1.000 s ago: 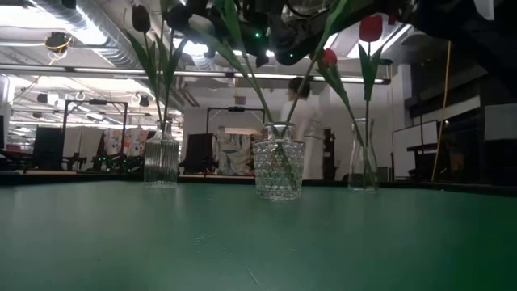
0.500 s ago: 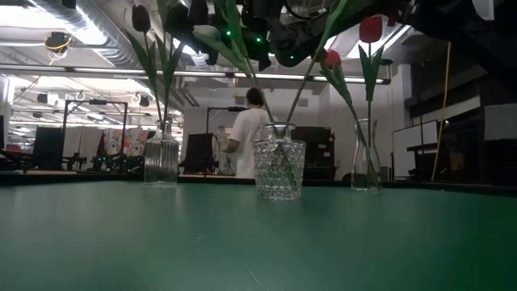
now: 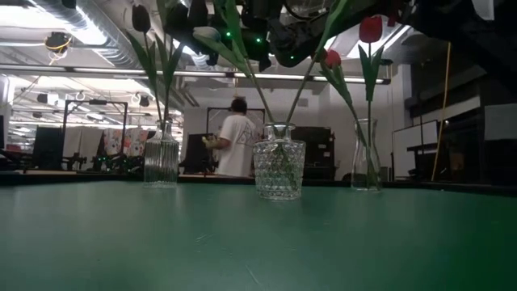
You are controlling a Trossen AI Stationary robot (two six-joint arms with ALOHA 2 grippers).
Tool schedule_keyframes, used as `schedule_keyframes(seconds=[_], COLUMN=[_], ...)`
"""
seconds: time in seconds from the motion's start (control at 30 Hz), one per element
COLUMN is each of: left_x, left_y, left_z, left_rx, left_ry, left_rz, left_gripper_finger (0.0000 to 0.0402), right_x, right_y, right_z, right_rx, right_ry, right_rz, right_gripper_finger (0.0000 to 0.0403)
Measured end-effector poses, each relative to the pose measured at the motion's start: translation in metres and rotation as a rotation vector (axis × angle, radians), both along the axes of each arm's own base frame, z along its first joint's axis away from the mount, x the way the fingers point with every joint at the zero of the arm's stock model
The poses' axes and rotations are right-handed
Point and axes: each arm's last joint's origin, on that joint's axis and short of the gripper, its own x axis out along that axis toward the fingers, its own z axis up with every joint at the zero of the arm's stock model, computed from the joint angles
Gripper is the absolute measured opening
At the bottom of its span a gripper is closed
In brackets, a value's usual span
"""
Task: Sort flowers into vase by color
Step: Put the black tulip into the left transparent vase
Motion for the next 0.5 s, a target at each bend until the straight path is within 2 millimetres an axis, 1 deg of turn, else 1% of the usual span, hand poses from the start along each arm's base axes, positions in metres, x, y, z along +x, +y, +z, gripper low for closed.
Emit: schedule_keyframes(seconds=[0.23, 0.33, 0.5], left_x=[0.0001, 0.0001, 0.0], left_y=[0.0, 0.0, 0.0], left_z=[0.0, 0.0, 0.0], left_rx=[0.0, 0.0, -0.001], left_ry=[0.0, 0.0, 0.0], left_rz=[0.0, 0.0, 0.0], left_gripper_finger=[0.02, 0.02, 0.02], right_x=[0.0, 0.001, 0.0049], right_y=[0.0, 0.0033, 0.0048], right_z=[0.0, -0.0004, -0.0088], right_rx=[0.002, 0.003, 0.028], right_ry=[0.0, 0.0, 0.002], right_rz=[0.0, 0.007, 0.017], right_gripper_finger=[0.0, 0.0, 0.0])
